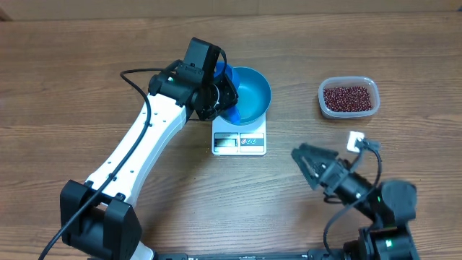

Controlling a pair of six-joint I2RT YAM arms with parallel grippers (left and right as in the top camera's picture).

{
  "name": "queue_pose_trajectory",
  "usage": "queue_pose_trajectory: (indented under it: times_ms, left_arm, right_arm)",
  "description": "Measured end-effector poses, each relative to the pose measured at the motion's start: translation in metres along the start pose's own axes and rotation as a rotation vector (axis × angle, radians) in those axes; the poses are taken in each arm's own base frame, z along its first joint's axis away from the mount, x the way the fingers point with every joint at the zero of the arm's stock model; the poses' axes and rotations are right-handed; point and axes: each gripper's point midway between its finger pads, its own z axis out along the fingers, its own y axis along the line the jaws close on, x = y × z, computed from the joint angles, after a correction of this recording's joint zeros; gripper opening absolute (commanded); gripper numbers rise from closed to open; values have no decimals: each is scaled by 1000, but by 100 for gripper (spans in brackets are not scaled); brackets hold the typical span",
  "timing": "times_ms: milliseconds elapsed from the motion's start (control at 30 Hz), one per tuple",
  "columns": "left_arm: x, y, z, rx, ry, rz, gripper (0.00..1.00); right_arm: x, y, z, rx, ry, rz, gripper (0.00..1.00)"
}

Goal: Scoop item into bowl and weigh 150g on scale

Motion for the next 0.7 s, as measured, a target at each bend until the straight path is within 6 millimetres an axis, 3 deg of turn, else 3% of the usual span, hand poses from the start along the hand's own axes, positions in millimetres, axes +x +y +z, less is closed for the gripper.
queue_pose_trajectory:
  times_ms: [133,300,433,700]
  left_arm:
    - [-1,-1,0,4,-3,-15,13]
    - [0,-1,0,3,-1,-45,13]
    - [2,-2,0,11,11,-82,13]
    - [8,-11,-1,55,55,-136,14]
  right_arm:
    - [3,5,29,12,95,-23,88]
    - [36,-3,78,93,216,-56,84]
    - [47,-15,106,174,213,-79,83]
    - [15,-32,139,244,44,-113,72]
